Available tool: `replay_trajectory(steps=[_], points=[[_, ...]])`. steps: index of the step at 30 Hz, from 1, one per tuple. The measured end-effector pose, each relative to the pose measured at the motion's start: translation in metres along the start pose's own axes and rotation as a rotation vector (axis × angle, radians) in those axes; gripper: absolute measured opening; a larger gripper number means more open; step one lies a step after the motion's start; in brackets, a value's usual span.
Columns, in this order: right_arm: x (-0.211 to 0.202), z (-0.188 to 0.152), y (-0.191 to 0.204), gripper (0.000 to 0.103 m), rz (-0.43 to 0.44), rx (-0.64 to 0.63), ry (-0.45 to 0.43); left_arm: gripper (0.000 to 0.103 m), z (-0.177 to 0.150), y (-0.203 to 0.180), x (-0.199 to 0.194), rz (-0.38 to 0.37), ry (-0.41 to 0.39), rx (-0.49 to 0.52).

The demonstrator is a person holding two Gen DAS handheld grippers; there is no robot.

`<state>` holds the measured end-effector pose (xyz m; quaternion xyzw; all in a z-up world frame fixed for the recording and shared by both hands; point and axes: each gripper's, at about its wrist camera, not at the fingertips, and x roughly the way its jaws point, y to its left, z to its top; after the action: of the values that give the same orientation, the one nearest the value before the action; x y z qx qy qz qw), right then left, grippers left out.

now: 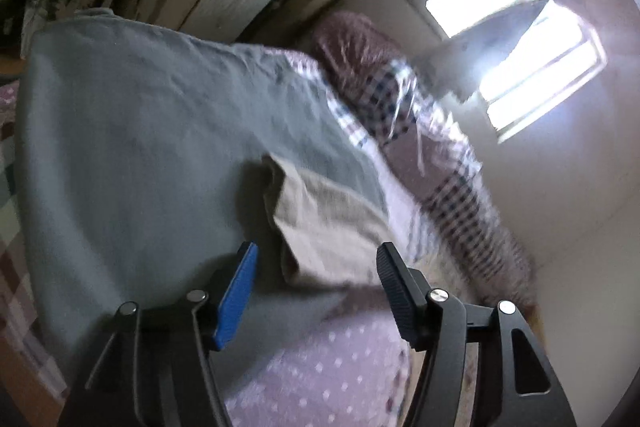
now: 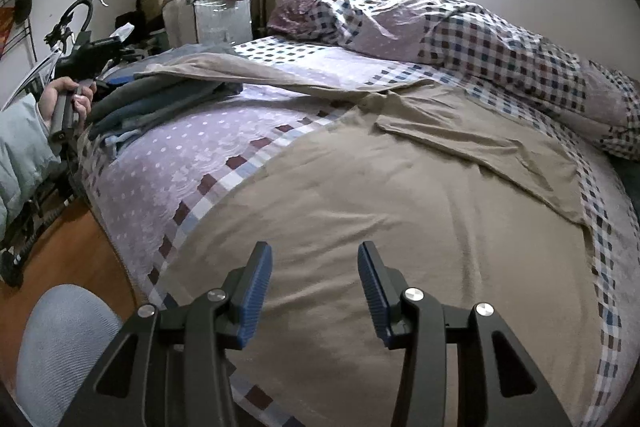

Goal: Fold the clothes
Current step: 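Open the left tool to release the shirt edge on the blanket, then grasp the beige shirt edge on the blanket again with the left tool and lift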

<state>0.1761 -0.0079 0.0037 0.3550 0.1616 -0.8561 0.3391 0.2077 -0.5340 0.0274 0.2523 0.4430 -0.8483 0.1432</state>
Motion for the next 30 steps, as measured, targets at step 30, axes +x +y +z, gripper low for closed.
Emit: replay_trajectory(steps=[30], points=[[-0.011,0.018,0.010,0.048,0.035,0.019,-0.051,0.031,-0.087,-0.085,0.040,0.573,-0.142,1.080]])
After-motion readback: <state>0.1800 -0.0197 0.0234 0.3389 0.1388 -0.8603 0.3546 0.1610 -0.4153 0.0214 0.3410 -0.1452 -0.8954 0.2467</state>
